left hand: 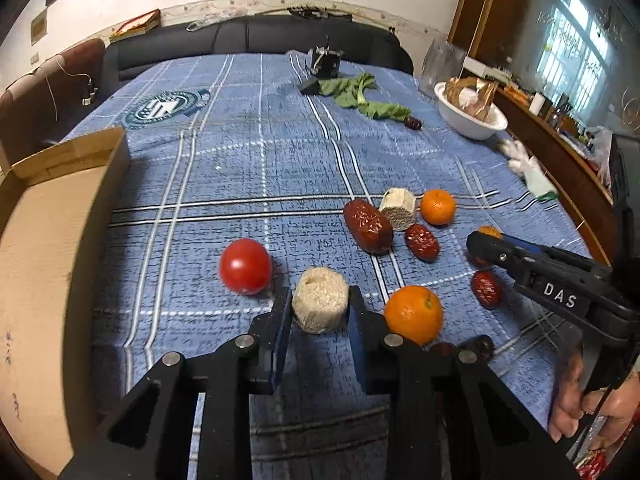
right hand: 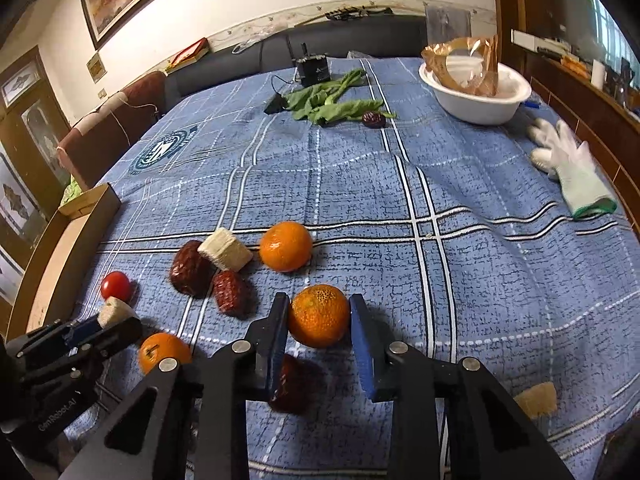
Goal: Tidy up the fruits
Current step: 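Carry both into the cardboard tray and open both tools to release them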
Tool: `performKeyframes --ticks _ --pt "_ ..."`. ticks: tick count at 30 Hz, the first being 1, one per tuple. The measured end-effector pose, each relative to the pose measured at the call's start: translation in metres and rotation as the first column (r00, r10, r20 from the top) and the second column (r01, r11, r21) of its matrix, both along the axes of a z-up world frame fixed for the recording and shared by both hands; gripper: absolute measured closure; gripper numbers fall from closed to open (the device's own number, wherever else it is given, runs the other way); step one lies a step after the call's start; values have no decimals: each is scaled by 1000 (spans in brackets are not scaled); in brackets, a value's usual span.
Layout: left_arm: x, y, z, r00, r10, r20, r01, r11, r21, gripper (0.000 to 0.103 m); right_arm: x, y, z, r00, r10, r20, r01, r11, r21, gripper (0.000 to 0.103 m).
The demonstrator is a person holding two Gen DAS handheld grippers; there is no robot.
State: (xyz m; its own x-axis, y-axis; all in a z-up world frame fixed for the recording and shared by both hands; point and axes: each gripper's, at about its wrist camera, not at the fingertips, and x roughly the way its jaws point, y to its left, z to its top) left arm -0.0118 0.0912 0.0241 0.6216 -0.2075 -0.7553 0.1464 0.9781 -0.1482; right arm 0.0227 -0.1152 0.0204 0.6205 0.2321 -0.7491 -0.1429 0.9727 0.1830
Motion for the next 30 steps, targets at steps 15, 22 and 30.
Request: performKeyframes --ticks 15,22,30 --pt "-64 108 51 967 233 103 -230 972 -35 77 -53 56 61 985 146 94 -154 984 91 70" --pt "-83 188 38 900 430 73 -433 901 39 77 -71 160 63 921 383 69 -389 903 181 70" --pt "-95 241 19 835 549 29 -550 833 65 76 -83 266 33 832 555 11 -550 821 154 70"
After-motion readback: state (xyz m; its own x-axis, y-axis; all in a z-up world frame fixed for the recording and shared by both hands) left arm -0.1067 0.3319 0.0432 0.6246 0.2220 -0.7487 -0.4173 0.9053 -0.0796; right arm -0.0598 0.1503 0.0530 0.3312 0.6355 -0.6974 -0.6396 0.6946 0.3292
